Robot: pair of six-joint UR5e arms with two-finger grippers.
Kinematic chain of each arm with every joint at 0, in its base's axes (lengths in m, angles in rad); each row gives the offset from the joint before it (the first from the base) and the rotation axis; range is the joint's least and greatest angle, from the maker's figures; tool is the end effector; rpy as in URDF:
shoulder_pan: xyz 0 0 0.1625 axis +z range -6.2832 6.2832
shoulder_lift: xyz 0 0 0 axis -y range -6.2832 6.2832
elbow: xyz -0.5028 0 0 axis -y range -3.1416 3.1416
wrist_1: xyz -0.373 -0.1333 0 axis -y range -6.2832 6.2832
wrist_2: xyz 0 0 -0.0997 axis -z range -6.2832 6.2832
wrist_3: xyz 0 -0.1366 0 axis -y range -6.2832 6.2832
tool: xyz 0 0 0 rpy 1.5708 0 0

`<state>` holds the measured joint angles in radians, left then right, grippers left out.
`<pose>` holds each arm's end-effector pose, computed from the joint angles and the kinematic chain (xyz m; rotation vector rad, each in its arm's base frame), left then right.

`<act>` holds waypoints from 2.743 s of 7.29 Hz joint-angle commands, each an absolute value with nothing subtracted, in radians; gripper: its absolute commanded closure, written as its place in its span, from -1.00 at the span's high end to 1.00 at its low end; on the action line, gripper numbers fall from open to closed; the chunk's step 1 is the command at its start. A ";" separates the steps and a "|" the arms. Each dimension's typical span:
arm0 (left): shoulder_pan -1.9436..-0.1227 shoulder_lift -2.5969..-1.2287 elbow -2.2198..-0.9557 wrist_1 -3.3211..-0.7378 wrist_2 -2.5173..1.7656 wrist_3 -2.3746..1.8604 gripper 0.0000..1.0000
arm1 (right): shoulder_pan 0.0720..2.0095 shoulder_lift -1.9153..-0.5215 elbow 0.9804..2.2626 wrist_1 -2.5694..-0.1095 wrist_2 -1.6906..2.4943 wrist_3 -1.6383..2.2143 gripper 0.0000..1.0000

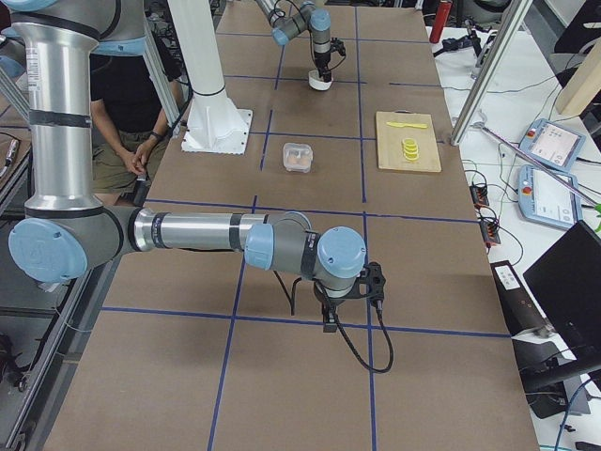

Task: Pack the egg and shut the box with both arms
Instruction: 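Lift the brown egg out of the white bowl with the left gripper, then carry the egg with the left gripper over the plastic egg carton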

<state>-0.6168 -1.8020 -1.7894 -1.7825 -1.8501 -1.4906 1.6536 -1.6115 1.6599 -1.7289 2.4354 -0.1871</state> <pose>0.4426 -0.4311 0.5321 -0.0286 0.7148 -0.4214 0.0658 -0.4376 0.7459 0.0144 -0.8697 -0.0502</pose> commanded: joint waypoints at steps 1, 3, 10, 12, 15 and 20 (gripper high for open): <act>-0.618 -1.802 -1.792 -1.782 -1.850 -1.491 0.54 | 1.654 -1.611 1.661 -1.729 2.436 -0.187 1.00; -0.620 -1.801 -1.798 -1.782 -1.850 -1.491 0.07 | 1.654 -1.611 1.660 -1.729 2.436 -0.187 1.00; -0.632 -1.789 -1.955 -1.642 -1.851 -1.491 -0.79 | 1.654 -1.611 1.660 -1.730 2.434 -0.187 1.00; -0.632 -1.810 -2.000 -1.580 -1.852 -1.491 -0.98 | 1.654 -1.609 1.658 -1.730 2.434 -0.187 1.00; -0.621 -2.050 -1.921 -1.586 -1.862 -1.589 -1.00 | 1.654 -1.611 1.660 -1.729 2.434 -0.189 1.00; -0.468 -2.225 -1.688 -2.057 -1.855 -1.946 -1.00 | 1.654 -1.608 1.664 -1.729 2.434 -0.173 1.00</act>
